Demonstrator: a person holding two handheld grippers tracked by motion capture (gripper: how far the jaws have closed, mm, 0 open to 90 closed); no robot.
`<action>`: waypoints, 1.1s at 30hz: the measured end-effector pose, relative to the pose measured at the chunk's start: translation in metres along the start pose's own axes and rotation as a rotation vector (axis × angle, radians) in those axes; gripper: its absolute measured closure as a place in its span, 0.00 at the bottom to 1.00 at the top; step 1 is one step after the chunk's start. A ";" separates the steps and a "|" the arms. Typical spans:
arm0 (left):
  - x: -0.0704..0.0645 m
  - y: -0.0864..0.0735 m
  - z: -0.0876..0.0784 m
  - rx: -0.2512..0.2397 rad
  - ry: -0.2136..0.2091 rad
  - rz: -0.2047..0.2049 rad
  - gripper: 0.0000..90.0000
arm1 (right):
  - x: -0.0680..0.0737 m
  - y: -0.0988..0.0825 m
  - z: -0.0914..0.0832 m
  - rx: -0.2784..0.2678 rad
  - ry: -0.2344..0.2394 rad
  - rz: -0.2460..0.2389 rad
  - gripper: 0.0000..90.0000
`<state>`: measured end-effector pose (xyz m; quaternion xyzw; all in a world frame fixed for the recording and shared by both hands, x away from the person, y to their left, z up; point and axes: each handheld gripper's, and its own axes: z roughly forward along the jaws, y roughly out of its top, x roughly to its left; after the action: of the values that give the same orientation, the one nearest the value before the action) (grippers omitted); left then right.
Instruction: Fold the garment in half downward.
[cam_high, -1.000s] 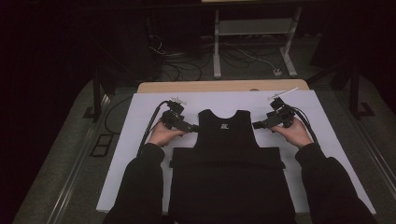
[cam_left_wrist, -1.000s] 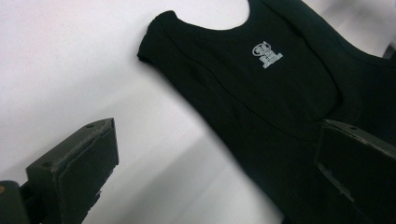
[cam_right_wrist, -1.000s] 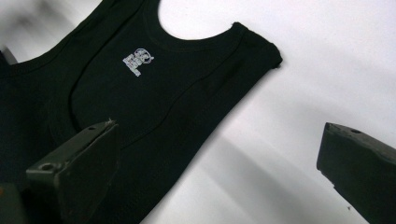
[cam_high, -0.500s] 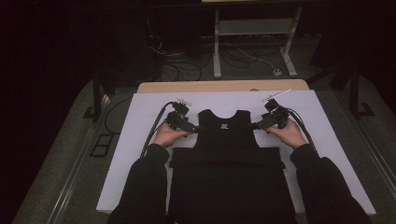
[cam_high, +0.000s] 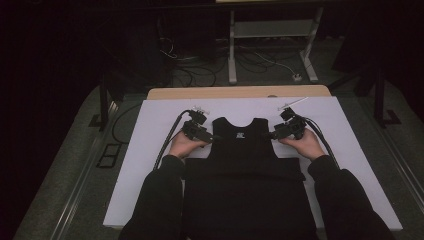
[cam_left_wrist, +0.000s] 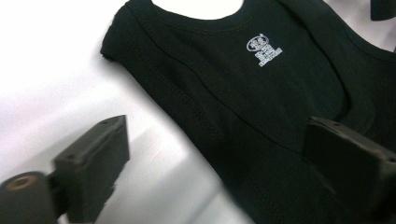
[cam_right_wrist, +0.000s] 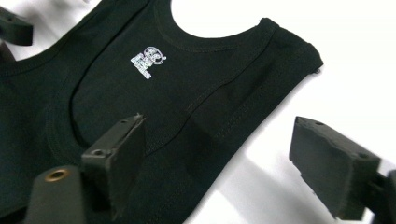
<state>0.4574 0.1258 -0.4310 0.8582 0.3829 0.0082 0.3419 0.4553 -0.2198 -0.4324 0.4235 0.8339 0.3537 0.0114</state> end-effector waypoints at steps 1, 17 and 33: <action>-0.001 0.000 0.001 0.008 0.010 0.001 0.17 | 0.000 0.000 0.001 0.001 0.000 0.002 0.22; -0.006 0.000 0.007 0.010 0.044 0.019 0.40 | 0.006 -0.002 0.012 0.015 -0.024 -0.011 0.43; -0.015 0.000 0.015 -0.008 0.031 0.063 0.68 | 0.023 -0.003 0.019 0.018 -0.086 -0.056 0.74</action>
<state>0.4511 0.1071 -0.4392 0.8682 0.3609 0.0338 0.3388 0.4441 -0.1932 -0.4420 0.4149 0.8473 0.3273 0.0532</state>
